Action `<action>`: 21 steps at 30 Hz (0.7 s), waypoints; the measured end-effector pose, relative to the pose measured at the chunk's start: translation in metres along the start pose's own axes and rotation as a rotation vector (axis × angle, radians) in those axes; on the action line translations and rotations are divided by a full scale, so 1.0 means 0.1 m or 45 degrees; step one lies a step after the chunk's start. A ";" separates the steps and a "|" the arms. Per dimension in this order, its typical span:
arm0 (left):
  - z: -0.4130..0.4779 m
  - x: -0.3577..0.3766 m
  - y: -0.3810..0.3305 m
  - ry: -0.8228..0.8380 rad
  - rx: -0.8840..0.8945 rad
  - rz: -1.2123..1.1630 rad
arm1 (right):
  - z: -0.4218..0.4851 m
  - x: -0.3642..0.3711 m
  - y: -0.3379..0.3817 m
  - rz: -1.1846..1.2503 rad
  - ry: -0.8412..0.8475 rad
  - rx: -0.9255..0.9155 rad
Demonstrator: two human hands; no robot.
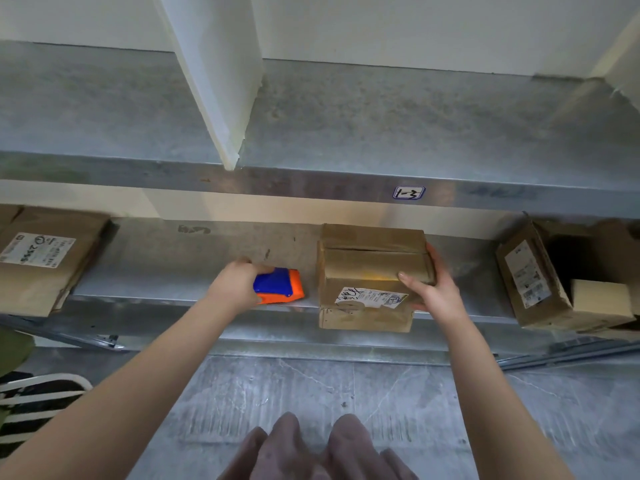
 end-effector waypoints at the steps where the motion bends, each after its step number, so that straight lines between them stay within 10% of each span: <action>1: 0.03 0.02 0.03 -0.029 0.009 -0.006 | 0.00 0.00 0.00 0.002 0.004 -0.001; 10: 0.30 -0.01 0.21 0.115 0.072 0.124 | 0.01 -0.02 0.00 -0.090 0.048 -0.008; 21: 0.11 -0.22 -1.24 -0.365 0.465 -0.161 | -0.07 -0.09 0.10 -0.689 0.089 -0.265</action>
Point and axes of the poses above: each hand's wrist, its own z-axis towards the middle knuckle, its own x-axis out of the palm, y = z × x, the point moved 1 cm from there along z, towards the middle knuckle, and after that the axes turned 10 degrees about z, right-handed, at the moved point
